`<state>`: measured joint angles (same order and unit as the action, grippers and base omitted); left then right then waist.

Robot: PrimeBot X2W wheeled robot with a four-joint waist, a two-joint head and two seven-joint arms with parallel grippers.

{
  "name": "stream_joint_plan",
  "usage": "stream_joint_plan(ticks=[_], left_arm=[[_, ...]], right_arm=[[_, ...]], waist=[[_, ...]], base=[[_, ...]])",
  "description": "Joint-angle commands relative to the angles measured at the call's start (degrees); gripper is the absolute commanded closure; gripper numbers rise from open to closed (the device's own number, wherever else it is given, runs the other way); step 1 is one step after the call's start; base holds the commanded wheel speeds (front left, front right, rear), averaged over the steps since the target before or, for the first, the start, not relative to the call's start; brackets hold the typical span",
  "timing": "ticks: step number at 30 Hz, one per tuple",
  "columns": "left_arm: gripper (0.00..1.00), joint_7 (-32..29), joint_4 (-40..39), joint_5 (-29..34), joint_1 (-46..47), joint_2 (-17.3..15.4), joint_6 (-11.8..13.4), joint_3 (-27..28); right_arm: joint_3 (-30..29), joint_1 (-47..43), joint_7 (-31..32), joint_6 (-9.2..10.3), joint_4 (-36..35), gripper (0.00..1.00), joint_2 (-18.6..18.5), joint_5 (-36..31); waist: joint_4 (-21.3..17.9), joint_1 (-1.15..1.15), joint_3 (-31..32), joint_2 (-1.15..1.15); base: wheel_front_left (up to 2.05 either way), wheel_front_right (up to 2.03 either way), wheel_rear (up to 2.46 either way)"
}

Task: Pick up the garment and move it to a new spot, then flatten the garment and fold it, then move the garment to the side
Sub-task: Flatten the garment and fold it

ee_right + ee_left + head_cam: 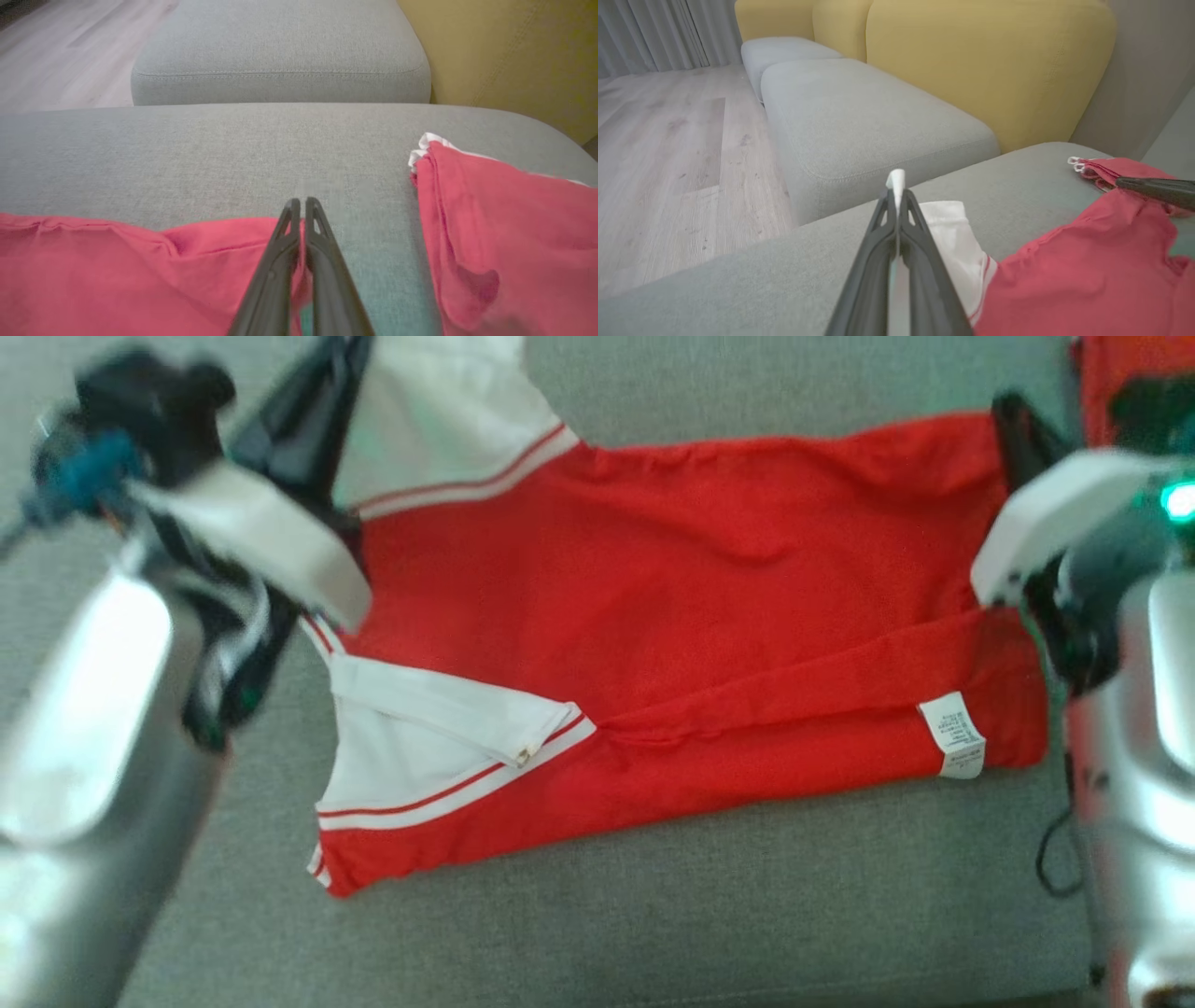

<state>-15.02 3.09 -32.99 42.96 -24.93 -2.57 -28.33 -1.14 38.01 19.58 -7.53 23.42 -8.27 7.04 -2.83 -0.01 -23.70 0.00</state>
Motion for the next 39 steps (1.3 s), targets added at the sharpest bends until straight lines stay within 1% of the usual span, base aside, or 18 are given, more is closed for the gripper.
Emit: stream_joint_plan(ticks=[1,8,12,14,22,25,26,28,29,30,31,35,39], left_arm=[[1.00,0.59,-3.09,-0.27,-0.88,-2.58,0.58,2.47],[1.00,3.80,-11.62,-2.12,-15.34,-3.05,4.34,2.47],[1.00,5.99,-14.31,-3.14,-23.02,-2.21,6.68,2.10],[1.00,7.16,-14.59,-3.83,-26.10,-1.37,7.42,1.75],[1.00,12.06,-10.89,-5.49,-33.16,1.74,8.74,0.92],[1.00,13.43,-9.82,-6.23,-34.99,2.30,8.64,0.90],[1.00,13.81,-9.48,-6.36,-35.63,2.39,8.58,0.79],[1.00,14.59,-8.80,-6.39,-36.87,2.53,8.21,0.24],[1.00,15.21,-8.46,-6.52,-37.51,2.83,8.15,0.12],[0.58,15.83,-8.10,-6.55,-38.14,3.06,8.05,-0.07],[0.00,16.35,-7.76,-6.55,-38.79,3.23,7.91,-0.34],[0.00,18.82,-6.61,-6.81,-41.33,4.16,8.65,-0.15],[0.00,22.00,-6.46,-6.38,-42.95,4.69,10.71,1.54]], right_arm=[[0.68,-1.10,-0.77,0.04,-2.71,1.00,-0.50,0.53],[-1.29,-8.90,-3.23,0.04,-6.61,1.00,-1.32,1.56],[-2.90,-13.48,-3.67,0.04,-10.04,1.00,-0.93,2.00],[-3.62,-15.91,-3.56,0.04,-11.59,1.00,-0.54,2.16],[-6.10,-21.94,-4.02,0.04,-14.32,1.00,1.25,1.50],[-6.46,-23.00,-4.81,0.04,-14.59,1.00,1.84,1.08],[-6.45,-23.38,-5.02,0.04,-14.52,0.98,2.02,0.98],[-6.82,-24.01,-5.88,0.04,-14.43,0.71,2.43,0.91],[-7.02,-24.36,-6.41,0.04,-14.30,0.20,2.59,0.85],[-7.35,-24.78,-6.93,0.04,-14.09,0.00,2.76,0.69],[-7.78,-25.22,-7.43,0.04,-13.92,0.00,2.98,0.64],[-9.73,-27.25,-9.20,0.04,-13.58,0.00,3.77,0.73],[-12.35,-29.14,-10.29,0.04,-14.47,0.00,4.35,0.55]], waist=[[0.85,0.01,2.55,0.00],[2.88,0.01,7.25,0.00],[3.85,0.01,8.45,0.00],[4.17,0.01,8.72,0.00],[4.21,0.01,9.22,0.00],[4.02,0.01,9.39,0.00],[3.96,0.01,9.51,0.00],[3.90,0.01,9.90,0.00],[3.91,0.01,10.12,0.00],[3.92,0.01,10.44,0.00],[3.95,0.01,10.70,0.00],[4.45,0.01,12.11,0.00],[5.22,0.01,13.33,0.00]], base=[[0.00,0.00,0.00],[0.00,0.00,0.00],[0.00,0.00,0.00],[0.00,0.00,0.00],[0.00,0.00,0.00],[0.00,0.00,0.00],[0.00,0.00,0.00],[0.00,0.00,0.00],[0.00,0.00,0.00],[0.00,0.00,0.00],[0.00,0.00,0.00],[0.00,0.00,0.00],[0.00,0.00,0.00]])
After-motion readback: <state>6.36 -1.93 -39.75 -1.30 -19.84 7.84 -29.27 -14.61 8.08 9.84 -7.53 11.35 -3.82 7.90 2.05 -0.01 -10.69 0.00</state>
